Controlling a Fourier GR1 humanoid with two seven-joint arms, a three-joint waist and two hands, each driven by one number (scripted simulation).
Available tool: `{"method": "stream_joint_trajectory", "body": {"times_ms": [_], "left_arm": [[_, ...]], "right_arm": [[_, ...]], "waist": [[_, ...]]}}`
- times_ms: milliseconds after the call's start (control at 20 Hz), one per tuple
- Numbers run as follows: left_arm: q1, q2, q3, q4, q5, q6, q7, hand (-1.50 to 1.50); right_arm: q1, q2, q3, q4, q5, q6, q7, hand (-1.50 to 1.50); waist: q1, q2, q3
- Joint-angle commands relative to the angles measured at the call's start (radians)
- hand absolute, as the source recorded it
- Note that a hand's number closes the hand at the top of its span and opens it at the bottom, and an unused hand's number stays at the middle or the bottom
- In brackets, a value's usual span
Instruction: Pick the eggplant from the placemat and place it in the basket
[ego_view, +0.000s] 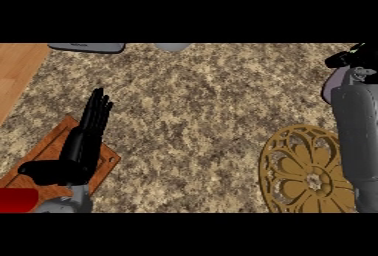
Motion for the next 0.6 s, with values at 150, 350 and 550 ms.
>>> {"method": "stream_joint_trajectory", "body": {"times_ms": [150, 350, 550], "left_arm": [[-0.037, -0.013, -0.017, 0.026, -0.003, -0.006, 0.014, 0.00], [-0.046, -0.015, -0.018, 0.004, -0.010, 0.007, 0.031, 0.00], [-0.022, -0.025, -0.014, 0.040, -0.019, 0.019, 0.009, 0.00]], "right_arm": [[-0.240, 0.051, -0.026, 0.120, 0.218, -0.257, 0.207, 1.50], [-0.318, 0.063, -0.094, 0.233, 0.294, -0.295, 0.246, 1.50], [-0.369, 0.077, -0.143, 0.269, 0.390, -0.285, 0.310, 1.50]], "waist": [[0.014, -0.005, -0.004], [0.016, -0.003, -0.003], [-0.024, -0.016, -0.004]]}}
